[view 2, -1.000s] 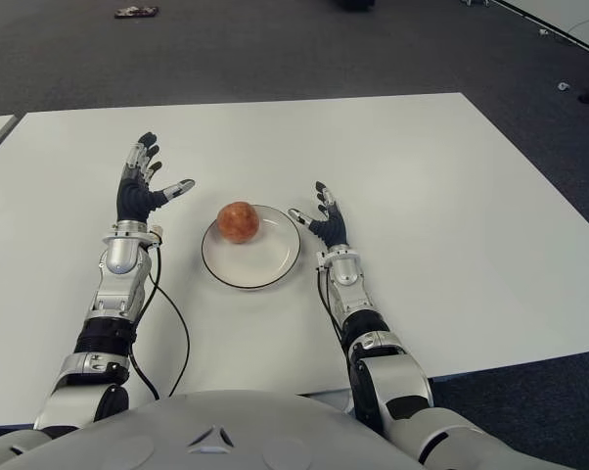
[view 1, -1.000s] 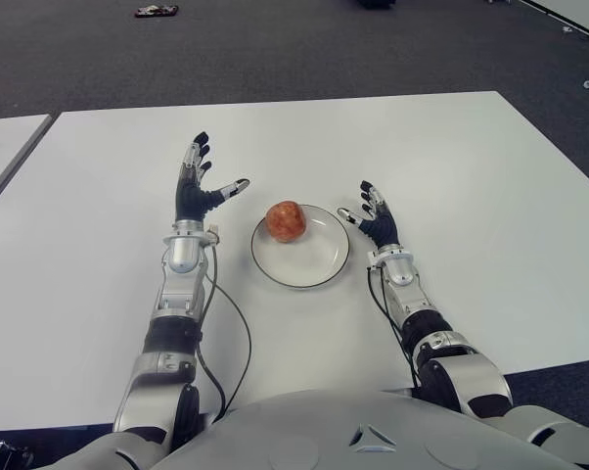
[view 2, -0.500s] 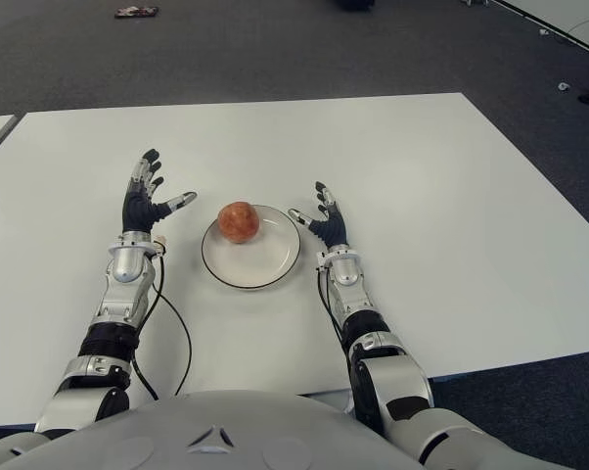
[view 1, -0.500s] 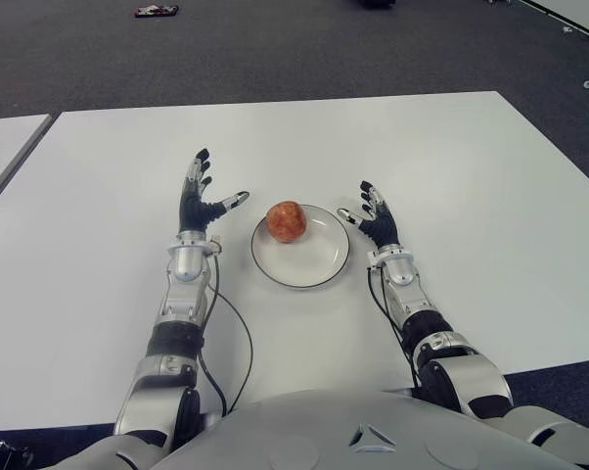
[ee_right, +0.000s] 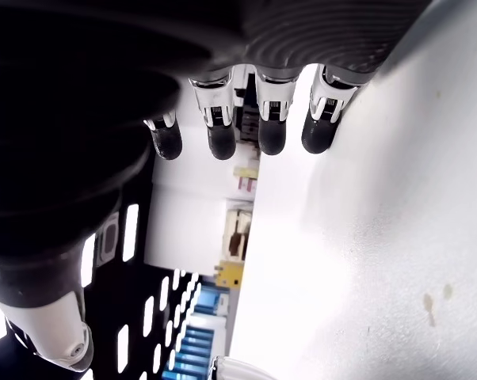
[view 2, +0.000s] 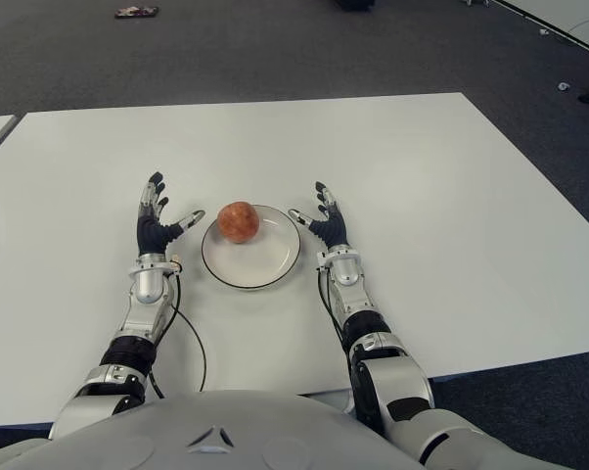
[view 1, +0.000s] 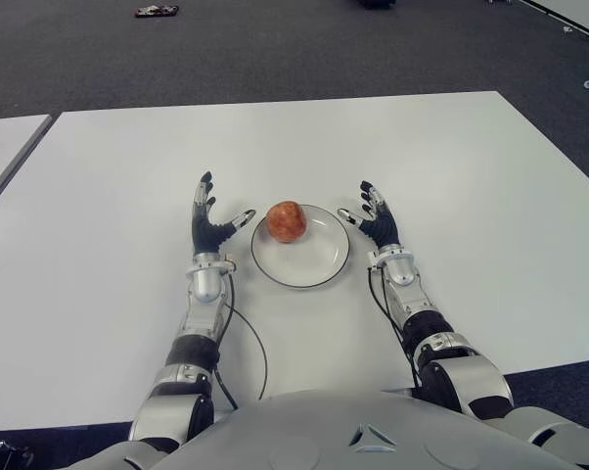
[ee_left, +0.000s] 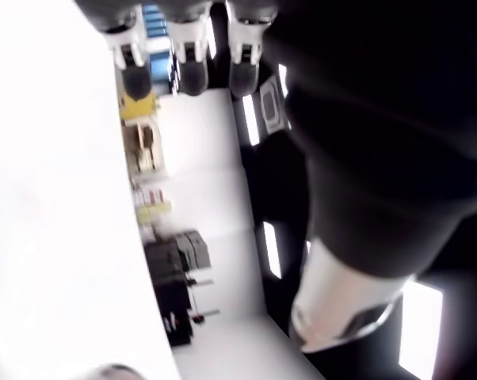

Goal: Put the apples into the plate.

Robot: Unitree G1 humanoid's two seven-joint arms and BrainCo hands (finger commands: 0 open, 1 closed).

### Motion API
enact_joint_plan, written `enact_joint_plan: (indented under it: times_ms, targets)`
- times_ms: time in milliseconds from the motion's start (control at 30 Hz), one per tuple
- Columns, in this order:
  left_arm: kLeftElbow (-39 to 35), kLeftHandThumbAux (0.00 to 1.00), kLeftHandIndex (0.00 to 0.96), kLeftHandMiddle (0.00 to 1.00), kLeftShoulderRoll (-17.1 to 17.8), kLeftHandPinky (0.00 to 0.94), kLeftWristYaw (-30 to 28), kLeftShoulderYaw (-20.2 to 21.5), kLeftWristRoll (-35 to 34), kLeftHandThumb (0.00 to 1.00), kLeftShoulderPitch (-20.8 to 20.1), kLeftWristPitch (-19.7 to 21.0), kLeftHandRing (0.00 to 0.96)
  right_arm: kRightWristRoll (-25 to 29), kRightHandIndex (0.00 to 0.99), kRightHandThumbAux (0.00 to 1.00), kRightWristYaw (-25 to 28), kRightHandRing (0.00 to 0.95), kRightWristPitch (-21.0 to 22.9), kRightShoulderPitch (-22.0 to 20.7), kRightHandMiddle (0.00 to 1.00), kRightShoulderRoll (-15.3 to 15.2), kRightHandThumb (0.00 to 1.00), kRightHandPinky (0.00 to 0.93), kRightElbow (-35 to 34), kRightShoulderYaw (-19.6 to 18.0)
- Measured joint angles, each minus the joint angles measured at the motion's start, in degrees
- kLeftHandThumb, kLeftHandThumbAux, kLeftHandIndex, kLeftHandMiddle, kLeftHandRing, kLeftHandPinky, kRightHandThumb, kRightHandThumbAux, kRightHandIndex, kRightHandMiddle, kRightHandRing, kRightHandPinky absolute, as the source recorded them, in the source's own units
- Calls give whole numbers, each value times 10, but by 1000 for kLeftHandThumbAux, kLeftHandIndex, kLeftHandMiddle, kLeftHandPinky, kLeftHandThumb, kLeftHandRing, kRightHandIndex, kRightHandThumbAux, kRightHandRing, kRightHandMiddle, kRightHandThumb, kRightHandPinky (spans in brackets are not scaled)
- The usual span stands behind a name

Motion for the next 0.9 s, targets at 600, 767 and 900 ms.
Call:
enact_joint_plan:
  times_ms: [600, 767, 900]
  targets:
    - [10, 354, 0, 0, -4, 0, 19, -6, 10, 0, 14, 1, 0, 1, 0, 696, 2, 27, 7, 4, 18, -1, 124, 62, -16, -1]
    - [10, 353, 0, 0, -9, 0, 19, -12, 10, 0, 22, 8, 0, 3, 0, 699, 2, 27, 15, 7, 20, -1, 122, 64, -25, -3]
    - [14, 346, 0, 0, -12, 0, 23, -15, 10, 0, 22, 15, 0, 5, 1, 700, 2, 28, 20, 8, 20, 0, 125, 67, -30, -5]
